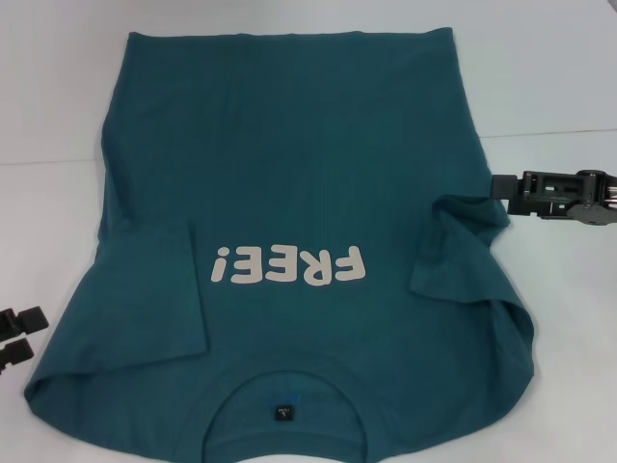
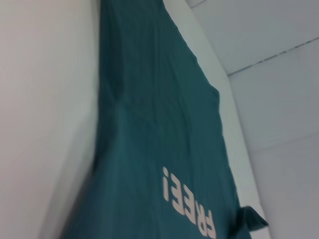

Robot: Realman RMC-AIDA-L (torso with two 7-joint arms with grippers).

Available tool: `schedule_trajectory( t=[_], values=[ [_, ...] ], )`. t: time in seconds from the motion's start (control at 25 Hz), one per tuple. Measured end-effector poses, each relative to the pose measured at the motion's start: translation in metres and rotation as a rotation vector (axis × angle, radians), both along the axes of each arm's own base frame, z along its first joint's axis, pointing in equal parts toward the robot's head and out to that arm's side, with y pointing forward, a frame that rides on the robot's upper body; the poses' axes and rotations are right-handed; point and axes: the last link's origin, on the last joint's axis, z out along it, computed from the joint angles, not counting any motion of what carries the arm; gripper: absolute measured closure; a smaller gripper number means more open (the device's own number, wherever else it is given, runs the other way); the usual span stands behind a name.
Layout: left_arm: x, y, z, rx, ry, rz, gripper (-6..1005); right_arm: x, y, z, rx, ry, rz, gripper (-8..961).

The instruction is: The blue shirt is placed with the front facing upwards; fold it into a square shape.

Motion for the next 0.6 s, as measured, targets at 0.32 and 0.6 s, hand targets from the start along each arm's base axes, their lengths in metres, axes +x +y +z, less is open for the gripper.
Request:
schedule_trajectory(
  t=[0.32, 0.6],
  values=[
    [-0.022, 0.002, -0.004, -0.008, 0.073, 0.162, 333, -0.001, 0.0, -0.001, -0.003, 0.0, 0.002, 13],
    [-0.028, 0.004, -0.009, 0.011, 0.1, 0.188, 337, -0.001, 0.0, -0.001, -0.002, 0.002, 0.003, 12]
  ],
)
